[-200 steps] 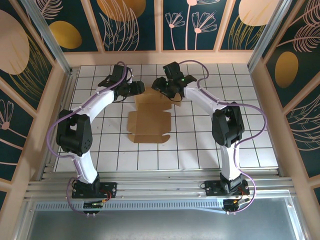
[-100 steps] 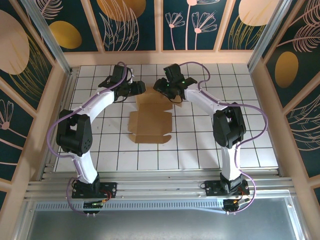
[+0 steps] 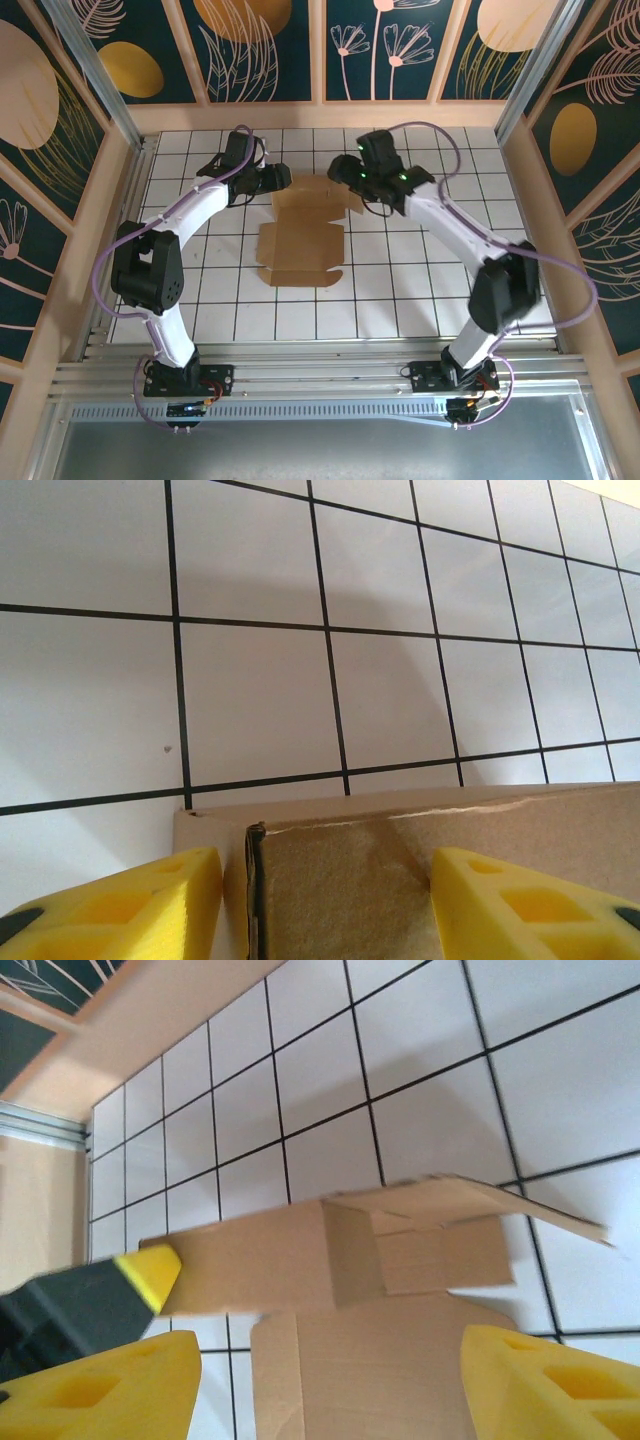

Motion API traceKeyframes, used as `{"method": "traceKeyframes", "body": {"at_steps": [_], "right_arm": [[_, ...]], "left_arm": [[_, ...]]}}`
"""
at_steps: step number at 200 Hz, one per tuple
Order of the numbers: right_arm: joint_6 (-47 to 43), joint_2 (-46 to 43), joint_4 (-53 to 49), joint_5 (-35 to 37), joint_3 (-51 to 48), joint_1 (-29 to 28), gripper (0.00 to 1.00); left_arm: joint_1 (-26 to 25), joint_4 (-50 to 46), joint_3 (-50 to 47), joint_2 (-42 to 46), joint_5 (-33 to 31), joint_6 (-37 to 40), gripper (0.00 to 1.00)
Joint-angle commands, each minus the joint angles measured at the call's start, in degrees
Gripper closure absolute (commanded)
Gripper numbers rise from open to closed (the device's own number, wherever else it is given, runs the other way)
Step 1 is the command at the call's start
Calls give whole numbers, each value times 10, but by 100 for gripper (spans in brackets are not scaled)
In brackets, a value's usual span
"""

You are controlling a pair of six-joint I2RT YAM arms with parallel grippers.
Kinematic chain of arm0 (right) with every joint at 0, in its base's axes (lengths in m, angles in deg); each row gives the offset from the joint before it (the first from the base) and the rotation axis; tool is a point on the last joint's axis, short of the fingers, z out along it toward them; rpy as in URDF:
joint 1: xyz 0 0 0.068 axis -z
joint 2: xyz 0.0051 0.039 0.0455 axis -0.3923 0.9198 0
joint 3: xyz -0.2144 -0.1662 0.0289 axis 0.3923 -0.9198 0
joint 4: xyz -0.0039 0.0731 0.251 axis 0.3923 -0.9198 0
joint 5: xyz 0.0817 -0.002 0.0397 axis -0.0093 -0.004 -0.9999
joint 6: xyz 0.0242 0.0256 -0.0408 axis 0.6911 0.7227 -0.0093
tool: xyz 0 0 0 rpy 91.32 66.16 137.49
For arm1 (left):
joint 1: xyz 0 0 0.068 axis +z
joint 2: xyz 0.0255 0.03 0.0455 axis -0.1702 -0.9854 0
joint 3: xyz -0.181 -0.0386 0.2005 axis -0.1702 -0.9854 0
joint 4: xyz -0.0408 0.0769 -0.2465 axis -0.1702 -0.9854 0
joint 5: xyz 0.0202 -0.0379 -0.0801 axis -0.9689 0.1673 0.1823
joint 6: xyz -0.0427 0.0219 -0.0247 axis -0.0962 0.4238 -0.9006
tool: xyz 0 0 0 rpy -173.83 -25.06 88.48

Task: Fold the paper box

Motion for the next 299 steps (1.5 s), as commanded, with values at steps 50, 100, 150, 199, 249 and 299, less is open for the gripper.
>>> {"method": "traceKeyframes", "body": {"at_steps": [50,100,150,199,249,299], "right_arm": [[97,-20,203,-10,-254,2,45],[60,112,246,4,-195,2,46],[38,209,297,-9,-119,2,48],[22,233,364,-22,-128,1,48],[-95,207,487,14,-191,2,46],[-165,181,560,-4,-248,2,41]], "left_arm": [[-1,-23,-3,10,-11,8,43],[0,-22,-18,20,-14,9,44],[-1,-24,-18,22,-13,11,44],[-1,-25,-21,26,-14,13,44],[-1,-23,-18,22,-11,7,44],[0,-41,14,7,-18,5,44]]}}
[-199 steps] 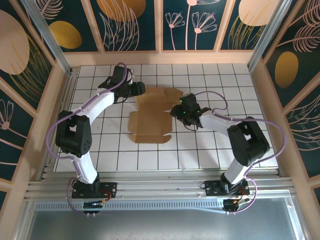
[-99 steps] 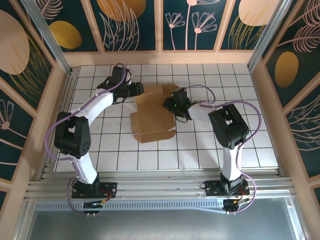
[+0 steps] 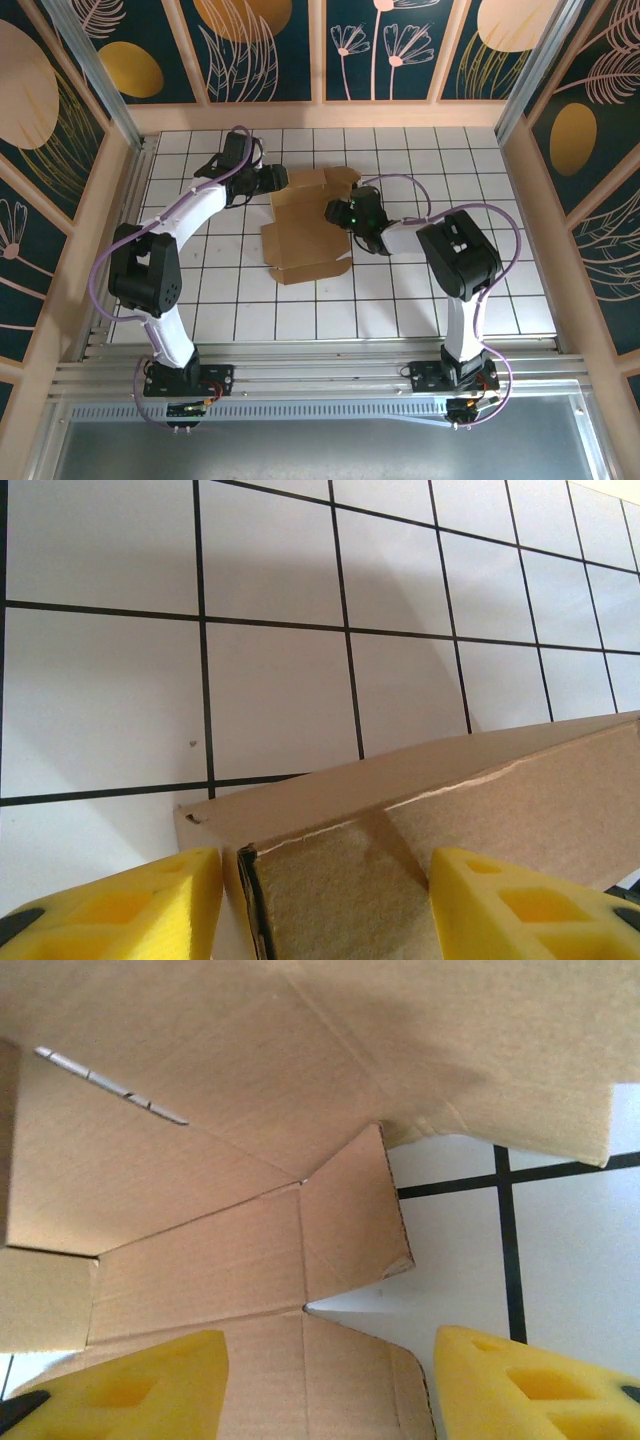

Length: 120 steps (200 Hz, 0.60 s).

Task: Fold the paper box

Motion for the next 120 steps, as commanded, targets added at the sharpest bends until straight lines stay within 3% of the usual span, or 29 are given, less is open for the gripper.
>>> {"method": "traceKeyframes", "body": {"at_steps": [1,51,81,120], "right_arm": [[-56,-27,65,5,-17,-1,41],[-14,29,84,-53,20,41,40],[0,67,83,-80,52,41,32],[7,95,84,-87,73,31,35]], "left_arm": [[-2,-30,20,-5,-1,2,44],[-2,-32,20,-5,4,1,44],[-1,-30,22,-7,12,-1,44],[-1,-31,25,-11,10,0,43]]}}
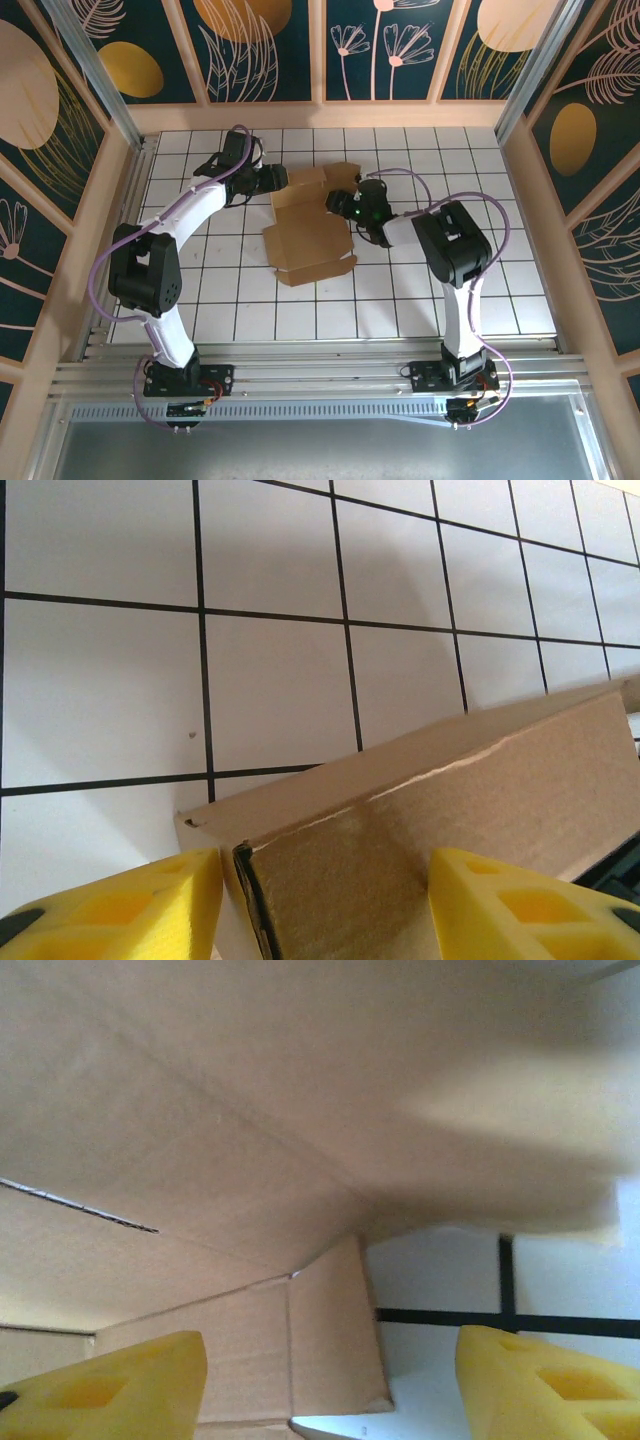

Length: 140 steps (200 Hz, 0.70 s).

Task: Fold the paper box

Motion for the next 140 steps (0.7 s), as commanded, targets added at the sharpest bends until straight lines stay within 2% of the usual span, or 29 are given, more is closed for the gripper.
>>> {"method": "traceKeyframes", "body": {"at_steps": [1,46,140], "right_arm": [[14,18,16,-23,21,-10,35],[22,29,50,-57,17,-14,52],[-74,32,32,-76,28,-35,55]], "left_arm": [[-1,-15,17,-11,6,0,44],[-1,-15,22,-20,8,-4,44],[-2,-11,17,-23,9,-7,44]]}}
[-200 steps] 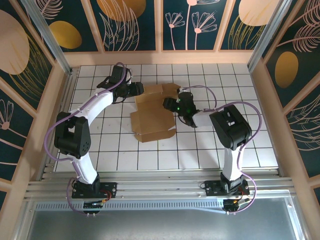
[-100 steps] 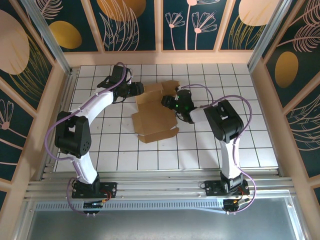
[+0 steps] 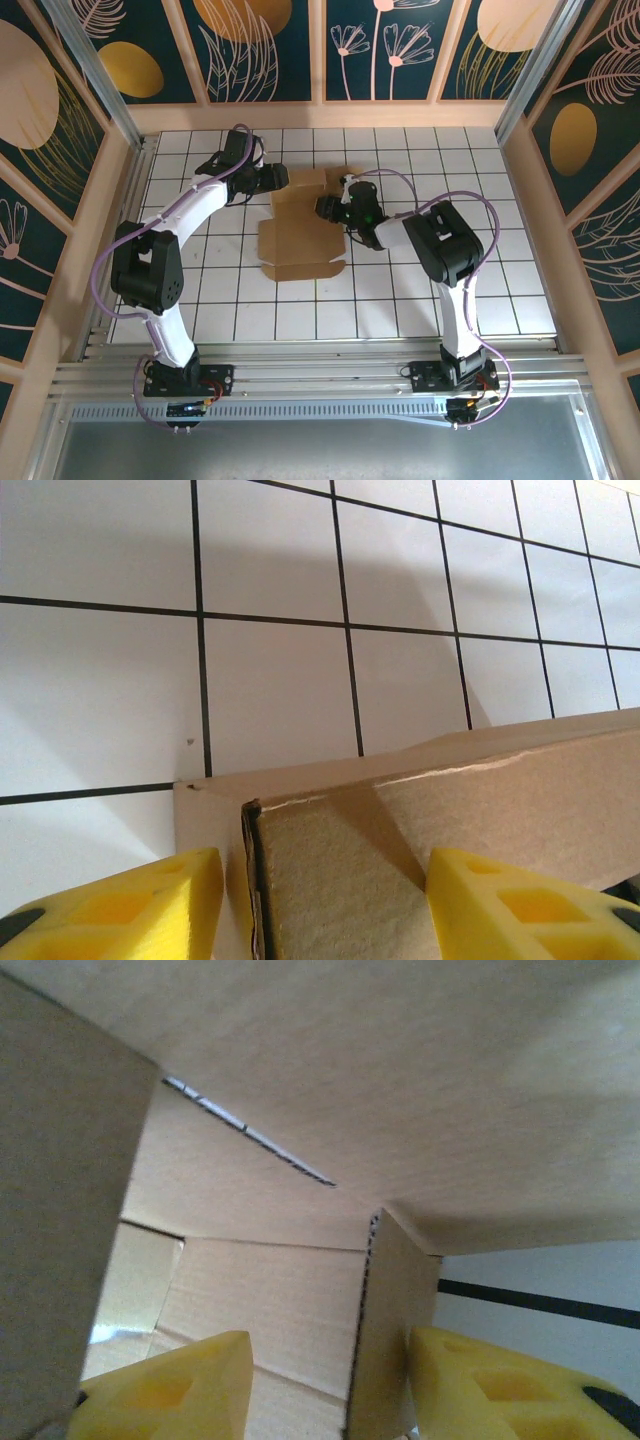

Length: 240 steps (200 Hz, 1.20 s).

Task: Fold the paper box

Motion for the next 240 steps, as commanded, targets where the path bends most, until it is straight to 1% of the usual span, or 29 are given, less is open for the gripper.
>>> {"method": "traceKeyframes", "body": {"at_steps": [1,7,12,34,61,98,125,169,212,228,240], "right_arm": [[-37,14,1,-14,15,-7,55],[-44,12,2,-10,13,-7,55],[-48,11,4,-7,11,-18,55],[-61,10,22,-7,5,-23,55],[-69,30,9,-18,30,-27,55],[-62,46,-8,-16,42,-29,56],[-54,27,-5,-16,30,-29,55],[-60,-78,16,13,-50,-29,48],[-93,-233,-10,42,-147,-30,43],[-118,-298,-37,49,-165,-28,40],[-136,-337,-89,60,-151,-18,37]], "left_arm": [[-1,-10,6,-11,9,-7,44],[-1,-10,5,-12,8,-7,44],[-1,-9,4,-12,9,-7,44],[-1,-8,2,-13,9,-9,44],[-2,-10,6,-14,8,-9,44],[-2,-12,9,-11,6,-8,44],[-1,-12,9,-13,5,-7,44],[-1,-19,15,-18,-9,-3,44],[-1,-23,20,-23,-14,-2,44],[-1,-24,22,-24,-12,-3,44],[-2,-24,23,-24,-10,-5,44]]}}
